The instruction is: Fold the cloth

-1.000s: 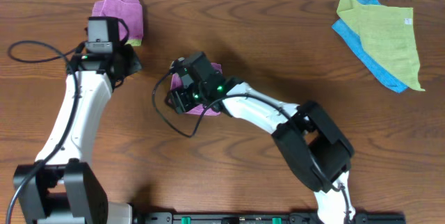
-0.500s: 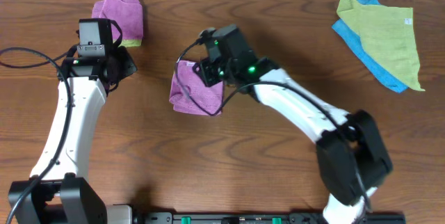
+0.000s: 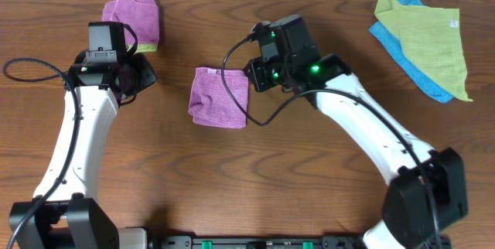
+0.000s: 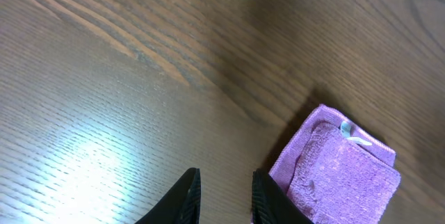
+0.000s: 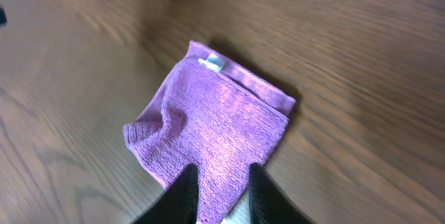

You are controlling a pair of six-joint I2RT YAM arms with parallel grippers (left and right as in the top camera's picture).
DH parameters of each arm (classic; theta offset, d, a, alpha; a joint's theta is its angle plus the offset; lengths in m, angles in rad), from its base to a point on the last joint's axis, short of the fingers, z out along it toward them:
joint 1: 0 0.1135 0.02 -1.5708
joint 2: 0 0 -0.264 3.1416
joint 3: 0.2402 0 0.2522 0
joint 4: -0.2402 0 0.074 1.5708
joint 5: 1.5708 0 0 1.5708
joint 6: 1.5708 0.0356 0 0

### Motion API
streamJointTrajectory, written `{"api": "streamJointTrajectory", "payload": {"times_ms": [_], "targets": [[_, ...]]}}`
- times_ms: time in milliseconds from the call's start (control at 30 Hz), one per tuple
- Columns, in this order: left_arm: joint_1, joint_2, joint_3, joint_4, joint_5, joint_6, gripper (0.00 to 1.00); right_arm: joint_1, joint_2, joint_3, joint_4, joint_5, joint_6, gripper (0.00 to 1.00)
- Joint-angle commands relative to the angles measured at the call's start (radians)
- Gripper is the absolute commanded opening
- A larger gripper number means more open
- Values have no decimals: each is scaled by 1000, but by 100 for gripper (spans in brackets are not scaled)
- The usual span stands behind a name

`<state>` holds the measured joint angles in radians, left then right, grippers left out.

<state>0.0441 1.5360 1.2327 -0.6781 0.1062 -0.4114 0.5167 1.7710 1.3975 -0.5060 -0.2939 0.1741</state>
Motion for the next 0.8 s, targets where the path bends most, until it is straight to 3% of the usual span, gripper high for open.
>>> {"api": "streamJointTrajectory", "payload": {"times_ms": [0, 67, 767], "targets": [[2, -17, 14, -1, 18, -9, 26, 55, 95, 14, 21, -40, -14, 6], [3, -18, 14, 2, 15, -8, 26, 80, 145, 14, 52, -48, -11, 1], [3, -20, 14, 2, 14, -4, 26, 145, 323, 14, 227, -89, 69, 1]]}}
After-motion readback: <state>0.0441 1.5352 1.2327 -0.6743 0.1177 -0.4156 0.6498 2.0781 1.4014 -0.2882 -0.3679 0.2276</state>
